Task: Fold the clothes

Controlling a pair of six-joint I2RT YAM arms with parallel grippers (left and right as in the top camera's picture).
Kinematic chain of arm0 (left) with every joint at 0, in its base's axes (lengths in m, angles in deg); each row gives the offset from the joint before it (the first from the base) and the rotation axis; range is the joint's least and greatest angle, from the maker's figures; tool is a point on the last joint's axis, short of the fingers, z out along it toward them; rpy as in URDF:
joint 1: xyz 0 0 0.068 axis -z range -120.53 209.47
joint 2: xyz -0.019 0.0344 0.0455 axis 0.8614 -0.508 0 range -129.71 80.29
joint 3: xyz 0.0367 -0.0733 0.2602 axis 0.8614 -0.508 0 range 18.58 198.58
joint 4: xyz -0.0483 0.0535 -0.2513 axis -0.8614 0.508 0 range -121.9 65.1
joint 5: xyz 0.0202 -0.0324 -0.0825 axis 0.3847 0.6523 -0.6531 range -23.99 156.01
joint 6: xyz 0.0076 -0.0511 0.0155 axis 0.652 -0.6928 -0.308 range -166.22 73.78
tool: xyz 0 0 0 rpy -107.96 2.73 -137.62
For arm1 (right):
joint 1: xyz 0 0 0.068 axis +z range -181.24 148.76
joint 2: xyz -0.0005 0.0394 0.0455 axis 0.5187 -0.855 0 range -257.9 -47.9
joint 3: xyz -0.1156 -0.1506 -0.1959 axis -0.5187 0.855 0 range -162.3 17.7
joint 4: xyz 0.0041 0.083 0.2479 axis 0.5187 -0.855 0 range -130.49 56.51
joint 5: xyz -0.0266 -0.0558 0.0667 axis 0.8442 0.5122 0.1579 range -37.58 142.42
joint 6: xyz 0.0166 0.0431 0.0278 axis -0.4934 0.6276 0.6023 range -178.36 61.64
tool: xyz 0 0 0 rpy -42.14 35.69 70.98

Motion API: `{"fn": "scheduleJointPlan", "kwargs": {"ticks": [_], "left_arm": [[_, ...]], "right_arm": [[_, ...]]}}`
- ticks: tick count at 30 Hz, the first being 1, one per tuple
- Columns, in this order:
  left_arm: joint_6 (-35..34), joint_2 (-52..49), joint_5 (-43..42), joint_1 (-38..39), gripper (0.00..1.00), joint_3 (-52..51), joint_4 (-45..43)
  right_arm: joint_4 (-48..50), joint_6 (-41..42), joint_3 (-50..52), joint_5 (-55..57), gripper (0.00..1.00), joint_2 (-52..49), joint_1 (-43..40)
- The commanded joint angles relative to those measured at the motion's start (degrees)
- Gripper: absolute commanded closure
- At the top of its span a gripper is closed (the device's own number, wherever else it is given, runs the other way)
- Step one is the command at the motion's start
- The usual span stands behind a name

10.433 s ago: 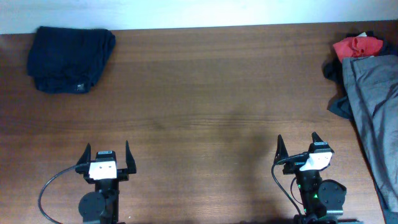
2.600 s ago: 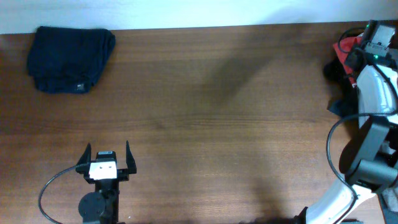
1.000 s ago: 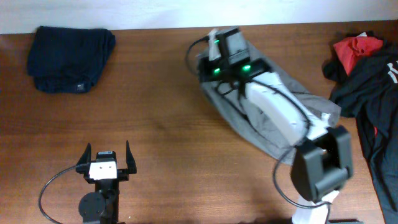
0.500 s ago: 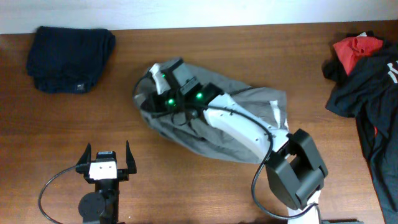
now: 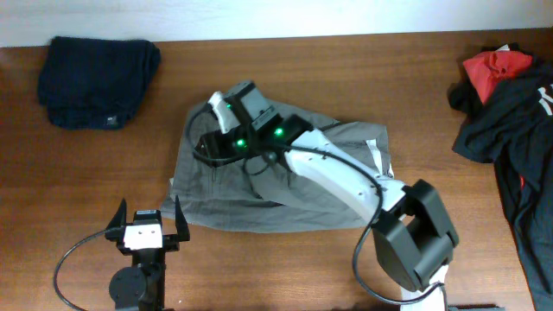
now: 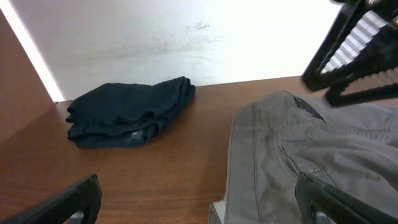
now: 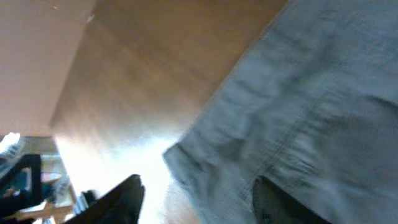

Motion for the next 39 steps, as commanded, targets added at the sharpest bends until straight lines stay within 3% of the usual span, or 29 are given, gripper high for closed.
{"fn": "scheduleJointPlan", "kwargs": {"ticks": [1, 4, 8, 13, 21, 29, 37, 39], "left_arm": [[0.7, 0.3, -0.6, -0.3, 0.01, -0.2, 0.2], [0.7, 0.3, -0.6, -0.3, 0.01, -0.2, 0.2], [0.7, 0.3, -0.6, -0.3, 0.01, -0.2, 0.2], [0.7, 0.3, -0.6, -0.3, 0.01, -0.2, 0.2], [0.7, 0.3, -0.6, -0.3, 0.01, -0.2, 0.2], [0.7, 0.3, -0.6, -0.3, 0.01, -0.2, 0.2], [0.7, 0.3, -0.6, -0.3, 0.01, -0.2, 0.2], [0.7, 0.3, -0.6, -0.3, 0.01, -0.2, 0.2]], "right_arm": [[-4.4, -3.3, -1.6, 8.0, 0.35, 6.8, -4.3], [-10.3, -3.2, -1.6, 16.0, 0.28, 9.5, -8.7], [-18.0, -3.4, -1.6, 18.8, 0.07, 11.4, -17.4], [-30.3, -3.3, -1.5, 18.7, 0.03, 10.6, -30.0], [-44.9, -3.1, -1.2, 18.0, 0.02, 9.7, -42.7], [-39.0, -3.4, 1.1, 18.3, 0.02, 9.7, -44.8], [-22.4, -3.1, 12.3, 16.0, 0.02, 9.7, -44.5], [-17.8, -3.3, 15.4, 13.6, 0.08, 9.7, -44.5]]}}
